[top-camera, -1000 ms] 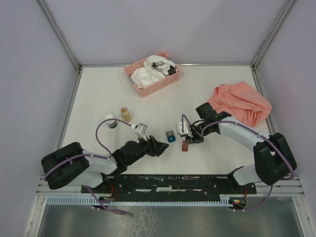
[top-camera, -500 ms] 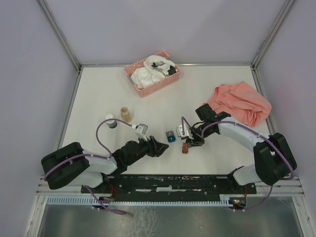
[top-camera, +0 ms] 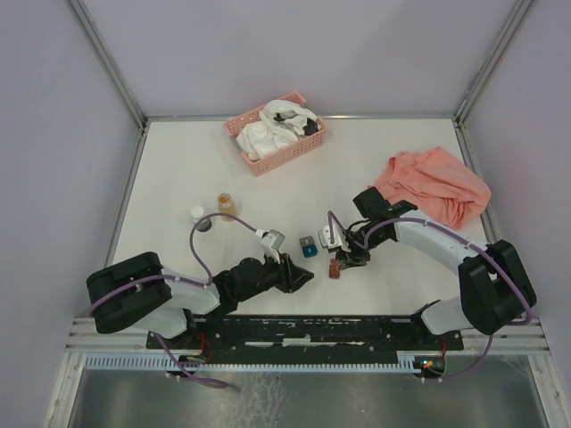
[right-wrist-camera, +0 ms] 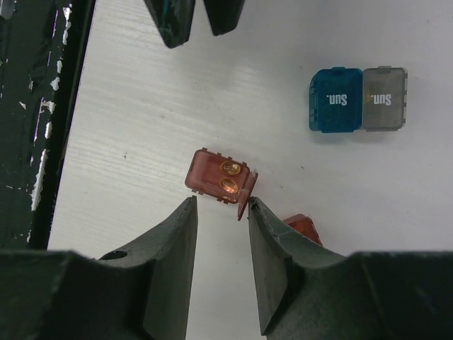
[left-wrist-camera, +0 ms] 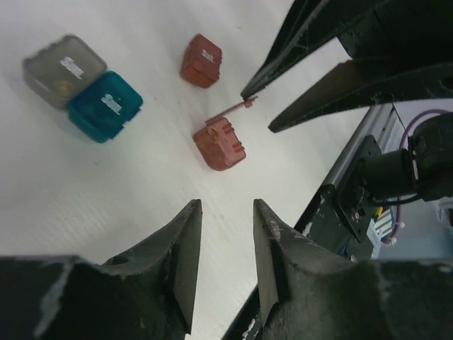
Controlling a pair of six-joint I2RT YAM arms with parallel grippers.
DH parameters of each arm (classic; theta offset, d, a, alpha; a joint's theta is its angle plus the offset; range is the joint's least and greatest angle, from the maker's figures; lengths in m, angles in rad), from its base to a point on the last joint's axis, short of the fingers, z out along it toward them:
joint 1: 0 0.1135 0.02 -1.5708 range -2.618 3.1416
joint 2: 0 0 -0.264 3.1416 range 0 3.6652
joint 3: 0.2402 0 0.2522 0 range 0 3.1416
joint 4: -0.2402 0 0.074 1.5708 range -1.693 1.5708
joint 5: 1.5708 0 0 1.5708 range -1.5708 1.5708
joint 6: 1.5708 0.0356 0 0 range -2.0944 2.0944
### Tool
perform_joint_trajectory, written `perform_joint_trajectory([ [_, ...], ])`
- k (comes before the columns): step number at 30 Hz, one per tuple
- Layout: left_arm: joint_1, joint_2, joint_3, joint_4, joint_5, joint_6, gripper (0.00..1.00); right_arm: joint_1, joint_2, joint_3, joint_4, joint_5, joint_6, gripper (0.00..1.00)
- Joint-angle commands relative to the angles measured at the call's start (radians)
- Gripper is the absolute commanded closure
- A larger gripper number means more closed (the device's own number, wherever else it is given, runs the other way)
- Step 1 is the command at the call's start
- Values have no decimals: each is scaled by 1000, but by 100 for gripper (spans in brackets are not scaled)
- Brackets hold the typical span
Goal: Sort the pills into containers
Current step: Close the pill container at the center of the board.
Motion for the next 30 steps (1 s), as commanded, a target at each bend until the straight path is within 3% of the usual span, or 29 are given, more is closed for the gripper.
perform_joint_trajectory([
  [1,-70,46,53,20,-7,21,63,5,-11,40,-16,-29,-12,57],
  [10,-123,223,107,97,-45,-97,89,4,-7,43,-17,-29,-9,57],
  [18,-124,365,151,191,-35,-178,93,5,-6,44,-22,-30,-11,57],
  [30,-121,450,191,183,-69,-247,93,5,-2,44,-26,-33,-14,56],
])
